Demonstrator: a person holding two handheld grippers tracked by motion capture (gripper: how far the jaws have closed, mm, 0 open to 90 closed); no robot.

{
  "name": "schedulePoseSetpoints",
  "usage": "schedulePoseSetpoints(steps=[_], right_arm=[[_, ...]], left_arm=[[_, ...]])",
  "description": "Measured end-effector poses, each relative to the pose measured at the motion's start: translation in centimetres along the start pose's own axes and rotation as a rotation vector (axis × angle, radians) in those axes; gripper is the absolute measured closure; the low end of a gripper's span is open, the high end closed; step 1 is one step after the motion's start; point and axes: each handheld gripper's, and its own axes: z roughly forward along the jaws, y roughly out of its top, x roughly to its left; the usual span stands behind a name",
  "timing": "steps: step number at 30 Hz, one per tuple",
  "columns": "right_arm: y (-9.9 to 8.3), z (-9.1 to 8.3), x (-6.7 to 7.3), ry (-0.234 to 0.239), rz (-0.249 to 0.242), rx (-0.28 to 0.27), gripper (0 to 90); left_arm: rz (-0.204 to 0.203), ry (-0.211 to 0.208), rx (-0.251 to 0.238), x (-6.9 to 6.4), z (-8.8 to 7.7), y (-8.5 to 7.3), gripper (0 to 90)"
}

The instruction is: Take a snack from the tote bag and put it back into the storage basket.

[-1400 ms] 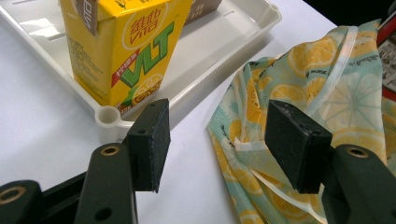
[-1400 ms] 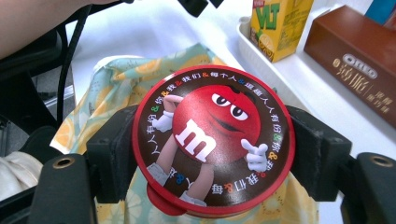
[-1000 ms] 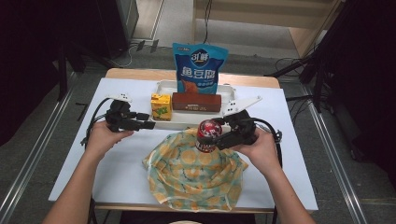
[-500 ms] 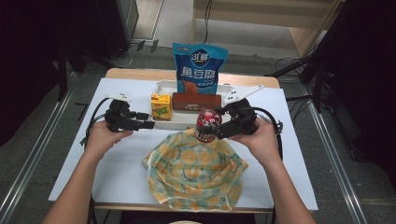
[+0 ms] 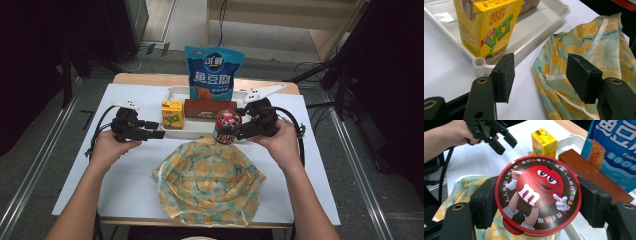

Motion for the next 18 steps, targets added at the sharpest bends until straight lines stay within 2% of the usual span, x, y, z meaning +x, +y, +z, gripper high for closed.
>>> schedulePoseSetpoints(steps=[8, 13, 18], right_arm=[[-0.1, 0.6, -1.3, -0.041, -0.002, 0.021, 26.7], [-0.4, 1.1, -2.3, -0.036, 0.029, 0.031, 26.8], [-0.8, 1.6, -3.1, -0.046, 0.036, 0.032, 26.7]], left_arm=[[-0.005, 0.008, -0.006, -0.1, -0.5, -0.5, 40.3], [-0.005, 0.015, -0.002, -0.2, -0.7, -0.8, 40.3], [-0.006, 0.022, 0.002, -0.3, -1.0, -1.1, 40.3]])
